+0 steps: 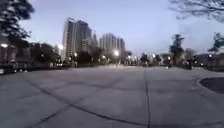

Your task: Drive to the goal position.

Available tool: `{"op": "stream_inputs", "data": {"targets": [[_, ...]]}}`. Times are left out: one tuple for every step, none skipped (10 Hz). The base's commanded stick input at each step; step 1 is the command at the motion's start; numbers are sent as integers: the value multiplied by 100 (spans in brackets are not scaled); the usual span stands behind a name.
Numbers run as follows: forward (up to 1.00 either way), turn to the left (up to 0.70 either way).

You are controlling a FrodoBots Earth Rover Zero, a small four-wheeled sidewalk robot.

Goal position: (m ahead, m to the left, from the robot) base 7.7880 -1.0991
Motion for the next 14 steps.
{"op": "stream_inputs", "data": {"targets": [[70, 0], [70, 0], [70, 0], [70, 0], [70, 0], [70, 0], [70, 0], [70, -30], [70, -28], [70, -19], [70, -10], [70, -1], [70, 0], [70, 0]]}}
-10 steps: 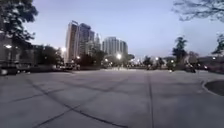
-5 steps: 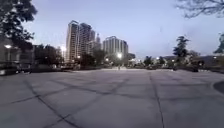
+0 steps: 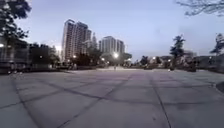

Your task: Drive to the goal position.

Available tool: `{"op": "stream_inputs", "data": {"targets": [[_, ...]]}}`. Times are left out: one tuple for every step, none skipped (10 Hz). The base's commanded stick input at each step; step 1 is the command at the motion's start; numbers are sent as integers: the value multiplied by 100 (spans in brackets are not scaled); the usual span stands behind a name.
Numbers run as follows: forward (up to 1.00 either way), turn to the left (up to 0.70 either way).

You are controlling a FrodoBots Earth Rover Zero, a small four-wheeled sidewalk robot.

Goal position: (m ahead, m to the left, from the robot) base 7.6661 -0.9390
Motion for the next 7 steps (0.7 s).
{"op": "stream_inputs", "data": {"targets": [[70, 0], [70, 0], [70, 0], [70, 0], [70, 0], [70, 0], [70, 0]]}}
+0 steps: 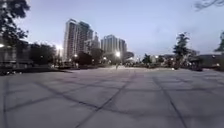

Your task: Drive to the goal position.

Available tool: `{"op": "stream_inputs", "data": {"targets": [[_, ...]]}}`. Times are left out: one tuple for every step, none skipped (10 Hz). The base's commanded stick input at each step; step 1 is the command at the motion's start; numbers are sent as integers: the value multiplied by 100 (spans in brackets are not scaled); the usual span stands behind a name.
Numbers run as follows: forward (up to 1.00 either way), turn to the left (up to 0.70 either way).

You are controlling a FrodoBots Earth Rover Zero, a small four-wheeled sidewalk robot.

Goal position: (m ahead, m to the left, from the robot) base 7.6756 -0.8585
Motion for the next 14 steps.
{"op": "stream_inputs", "data": {"targets": [[70, 0], [70, 0], [70, -3], [70, -7], [70, -12], [70, -35], [70, -35], [70, -35], [70, -35], [70, -35], [70, -35], [70, -33], [70, -18], [70, -4]]}}
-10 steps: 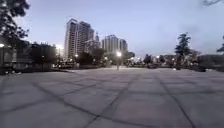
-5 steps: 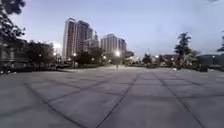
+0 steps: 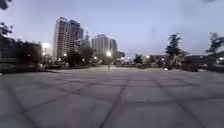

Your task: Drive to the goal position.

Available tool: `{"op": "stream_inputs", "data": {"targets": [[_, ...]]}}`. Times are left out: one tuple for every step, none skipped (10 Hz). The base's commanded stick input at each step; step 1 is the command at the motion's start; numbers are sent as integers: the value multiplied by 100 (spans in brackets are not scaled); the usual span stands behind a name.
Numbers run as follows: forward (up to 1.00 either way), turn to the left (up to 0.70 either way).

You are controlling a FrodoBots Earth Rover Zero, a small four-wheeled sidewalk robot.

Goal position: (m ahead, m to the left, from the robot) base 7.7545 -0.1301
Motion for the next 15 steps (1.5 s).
{"op": "stream_inputs", "data": {"targets": [[70, 0], [70, 0], [70, 0], [70, 0], [70, 0], [70, 0], [70, 0], [70, 0], [70, 0], [70, 0], [70, 0], [70, 0], [70, 0], [70, 0], [70, 0]]}}
